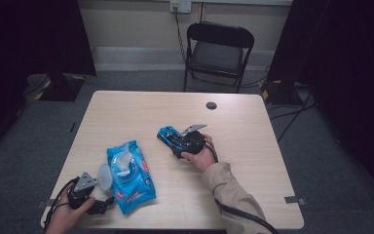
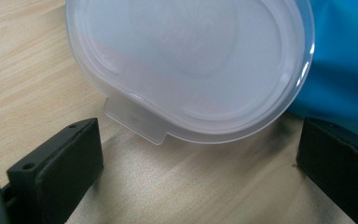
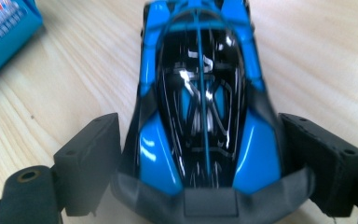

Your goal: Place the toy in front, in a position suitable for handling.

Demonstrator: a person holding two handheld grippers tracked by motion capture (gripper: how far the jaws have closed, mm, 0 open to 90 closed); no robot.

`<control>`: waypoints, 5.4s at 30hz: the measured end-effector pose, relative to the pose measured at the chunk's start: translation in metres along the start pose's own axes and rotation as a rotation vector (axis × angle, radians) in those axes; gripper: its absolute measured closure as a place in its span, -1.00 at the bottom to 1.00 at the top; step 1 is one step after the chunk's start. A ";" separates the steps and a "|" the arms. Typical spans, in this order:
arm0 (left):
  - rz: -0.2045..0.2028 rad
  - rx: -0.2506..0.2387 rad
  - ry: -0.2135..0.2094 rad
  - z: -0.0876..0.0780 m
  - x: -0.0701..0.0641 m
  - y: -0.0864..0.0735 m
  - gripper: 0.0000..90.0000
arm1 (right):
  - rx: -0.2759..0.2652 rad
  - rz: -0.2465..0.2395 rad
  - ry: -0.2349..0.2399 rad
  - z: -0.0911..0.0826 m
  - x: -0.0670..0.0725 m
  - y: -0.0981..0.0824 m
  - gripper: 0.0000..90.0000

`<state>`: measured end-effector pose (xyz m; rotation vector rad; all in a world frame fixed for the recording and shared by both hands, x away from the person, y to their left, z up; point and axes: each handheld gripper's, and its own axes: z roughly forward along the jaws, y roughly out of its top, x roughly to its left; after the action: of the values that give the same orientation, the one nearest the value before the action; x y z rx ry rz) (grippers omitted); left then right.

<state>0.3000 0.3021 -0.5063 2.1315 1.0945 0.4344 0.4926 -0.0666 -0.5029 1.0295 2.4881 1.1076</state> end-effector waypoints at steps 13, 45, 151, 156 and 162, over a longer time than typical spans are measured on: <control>0.000 0.000 0.000 0.000 0.000 0.000 -1.00 | -0.032 -0.012 -0.005 -0.003 -0.001 -0.004 -0.47; -0.001 0.000 -0.001 0.000 0.000 0.000 -1.00 | -0.038 0.015 -0.011 0.003 -0.002 0.006 -0.68; 0.005 0.000 -0.006 0.000 0.001 0.000 -1.00 | 0.031 -0.017 -0.030 0.007 0.002 0.035 -0.58; 0.005 0.000 -0.006 0.000 0.001 0.000 -1.00 | 0.022 -0.029 -0.010 -0.010 0.002 0.024 -0.58; 0.004 0.001 -0.005 0.000 0.000 0.000 -1.00 | 0.039 -0.036 0.002 -0.021 -0.001 0.004 -0.58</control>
<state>0.2999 0.3027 -0.5064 2.1345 1.0882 0.4298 0.4855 -0.0772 -0.4857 0.9909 2.5292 1.0540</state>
